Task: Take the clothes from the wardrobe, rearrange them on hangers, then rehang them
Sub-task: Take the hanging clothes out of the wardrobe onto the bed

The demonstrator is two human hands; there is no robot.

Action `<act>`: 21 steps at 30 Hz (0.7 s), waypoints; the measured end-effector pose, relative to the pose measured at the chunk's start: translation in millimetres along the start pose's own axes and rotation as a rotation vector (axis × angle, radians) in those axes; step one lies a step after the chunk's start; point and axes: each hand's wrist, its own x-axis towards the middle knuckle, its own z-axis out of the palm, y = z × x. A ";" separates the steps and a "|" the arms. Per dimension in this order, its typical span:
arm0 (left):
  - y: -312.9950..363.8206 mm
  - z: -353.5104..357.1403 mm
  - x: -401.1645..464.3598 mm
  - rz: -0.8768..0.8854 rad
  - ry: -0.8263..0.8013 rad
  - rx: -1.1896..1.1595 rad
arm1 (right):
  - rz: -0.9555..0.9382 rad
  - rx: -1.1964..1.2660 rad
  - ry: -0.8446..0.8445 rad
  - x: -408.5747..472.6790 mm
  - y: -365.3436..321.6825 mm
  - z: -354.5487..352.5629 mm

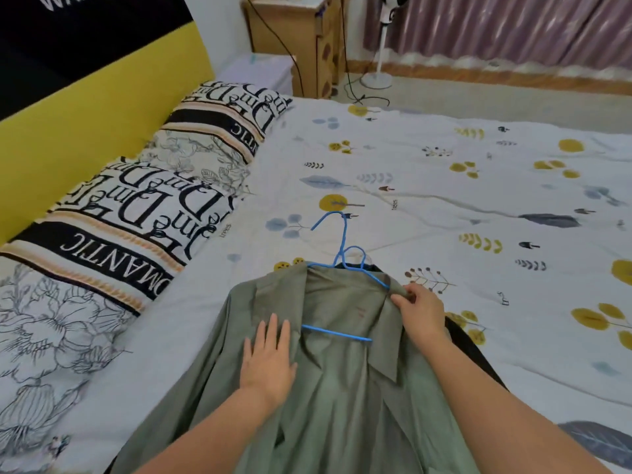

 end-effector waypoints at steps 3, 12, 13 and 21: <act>3.6 24.3 26.6 0.036 -0.046 0.004 | 0.030 -0.021 -0.017 14.9 18.6 24.6; 8.5 72.8 70.1 0.031 -0.112 0.031 | -0.072 -0.722 -0.220 -60.4 87.2 82.2; 9.2 74.5 72.1 0.029 -0.124 0.026 | -0.061 -0.758 -0.300 -65.0 94.5 86.0; 4.8 43.8 75.6 0.060 -0.274 0.008 | -0.027 -0.714 -0.559 -39.0 80.9 63.9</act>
